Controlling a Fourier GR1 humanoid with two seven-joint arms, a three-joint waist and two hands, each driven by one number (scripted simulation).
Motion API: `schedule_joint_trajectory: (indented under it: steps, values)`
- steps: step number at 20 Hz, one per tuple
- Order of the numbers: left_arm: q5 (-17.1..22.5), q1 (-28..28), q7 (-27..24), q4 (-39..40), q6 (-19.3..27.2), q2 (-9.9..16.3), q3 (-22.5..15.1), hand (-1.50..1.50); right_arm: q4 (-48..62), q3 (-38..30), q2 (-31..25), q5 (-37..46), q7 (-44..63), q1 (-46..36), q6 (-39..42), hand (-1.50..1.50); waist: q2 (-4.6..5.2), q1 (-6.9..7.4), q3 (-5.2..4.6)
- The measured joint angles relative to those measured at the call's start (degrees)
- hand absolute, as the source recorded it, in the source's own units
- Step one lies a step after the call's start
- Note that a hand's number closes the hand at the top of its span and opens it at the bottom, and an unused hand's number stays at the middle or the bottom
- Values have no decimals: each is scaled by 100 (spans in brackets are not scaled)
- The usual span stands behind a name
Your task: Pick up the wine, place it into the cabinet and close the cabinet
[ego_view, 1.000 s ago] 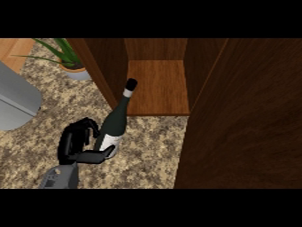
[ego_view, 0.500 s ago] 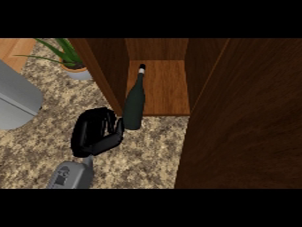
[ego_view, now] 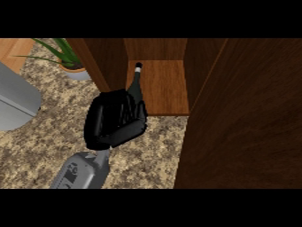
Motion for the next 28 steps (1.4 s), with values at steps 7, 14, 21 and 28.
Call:
schedule_joint_trajectory:
  steps: [7,14,21,28]
  values:
    - [60,-1246,1081,175,868,-1,26,150,-4,-72,-29,-52,13,41,70,-150,9,-36,0]
    - [127,-1991,1017,924,1273,-1,136,150,56,-247,-10,-142,-101,109,209,-150,25,-40,-1]
    - [-156,-2407,501,1865,1365,14,122,150,53,-74,25,-156,-45,34,217,-150,27,-63,-4]
    - [-142,-2640,22,2641,1407,2,131,150,105,-222,28,-233,-89,55,295,-150,30,-66,-3]
